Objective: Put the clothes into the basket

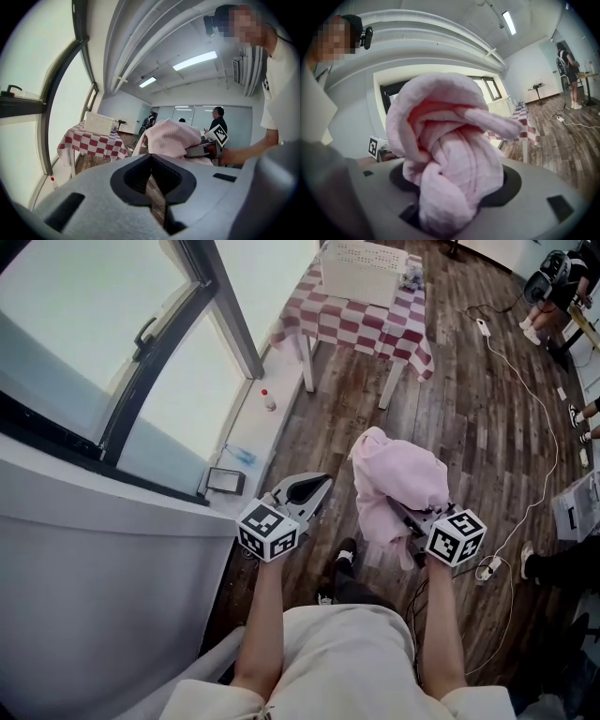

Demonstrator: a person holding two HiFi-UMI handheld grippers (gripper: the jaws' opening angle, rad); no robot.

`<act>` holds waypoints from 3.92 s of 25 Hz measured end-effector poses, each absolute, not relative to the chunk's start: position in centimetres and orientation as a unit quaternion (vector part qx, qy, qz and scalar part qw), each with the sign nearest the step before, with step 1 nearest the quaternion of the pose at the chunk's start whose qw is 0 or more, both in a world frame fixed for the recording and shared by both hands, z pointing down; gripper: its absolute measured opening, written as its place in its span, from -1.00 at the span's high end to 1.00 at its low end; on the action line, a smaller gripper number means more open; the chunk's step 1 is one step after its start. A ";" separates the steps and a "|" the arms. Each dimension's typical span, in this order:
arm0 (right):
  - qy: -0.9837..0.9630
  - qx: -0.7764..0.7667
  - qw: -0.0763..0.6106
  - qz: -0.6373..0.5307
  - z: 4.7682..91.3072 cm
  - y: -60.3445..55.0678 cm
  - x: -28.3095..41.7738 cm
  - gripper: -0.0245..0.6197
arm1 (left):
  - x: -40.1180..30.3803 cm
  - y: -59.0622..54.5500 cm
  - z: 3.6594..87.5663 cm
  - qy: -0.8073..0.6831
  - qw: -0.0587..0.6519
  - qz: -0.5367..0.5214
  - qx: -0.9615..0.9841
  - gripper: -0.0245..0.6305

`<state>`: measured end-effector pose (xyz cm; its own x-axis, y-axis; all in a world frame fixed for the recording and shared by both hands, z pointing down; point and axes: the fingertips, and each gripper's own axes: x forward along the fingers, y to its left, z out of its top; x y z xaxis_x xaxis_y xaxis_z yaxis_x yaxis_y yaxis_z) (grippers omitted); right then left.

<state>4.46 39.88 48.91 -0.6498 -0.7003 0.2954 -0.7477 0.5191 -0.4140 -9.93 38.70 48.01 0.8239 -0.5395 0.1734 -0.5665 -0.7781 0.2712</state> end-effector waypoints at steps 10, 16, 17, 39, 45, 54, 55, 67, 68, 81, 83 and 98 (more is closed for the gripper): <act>-0.881 0.397 0.051 0.252 48.7 32.1 6.4 -0.10 | -7.7 30.8 47.5 -0.318 0.151 0.030 0.936 0.88; -0.884 0.391 0.047 0.252 49.2 30.3 7.3 -0.10 | -6.9 29.6 47.9 -0.326 0.150 0.036 0.933 0.88; -0.885 0.390 0.046 0.251 49.2 30.0 7.3 -0.10 | -6.9 29.4 47.9 -0.327 0.150 0.034 0.932 0.88; -0.856 0.449 0.042 0.252 49.0 14.8 9.4 -0.10 | -3.7 12.3 47.6 -0.264 0.142 0.053 0.953 0.88; -0.848 0.465 0.044 0.253 49.1 10.3 9.0 -0.10 | -4.2 6.9 47.9 -0.249 0.145 0.054 0.956 0.88; -0.841 0.477 0.043 0.250 49.4 4.9 7.1 -0.10 | -6.0 1.9 48.3 -0.228 0.141 0.069 0.961 0.88; -0.841 0.477 0.042 0.251 49.5 4.5 6.8 -0.10 | -6.2 1.5 48.3 -0.227 0.140 0.072 0.961 0.88; -0.824 0.503 0.041 0.257 51.5 -0.5 8.3 -0.10 | -6.6 -2.8 51.2 -0.240 0.173 0.064 0.953 0.88; -0.826 0.500 0.043 0.255 51.6 -1.3 8.5 -0.10 | -6.4 -3.4 51.2 -0.240 0.171 0.066 0.953 0.88; -0.847 0.464 0.035 0.257 51.0 -11.7 9.9 -0.10 | -3.5 -15.3 48.1 -0.247 0.138 0.079 0.956 0.88; -0.851 0.455 0.033 0.260 51.1 -13.1 10.0 -0.10 | -3.2 -17.1 47.9 -0.252 0.132 0.087 0.955 0.88; -0.863 0.439 0.042 0.248 50.8 -19.0 13.2 -0.10 | -1.8 -23.8 48.0 -0.275 0.121 0.132 0.945 0.88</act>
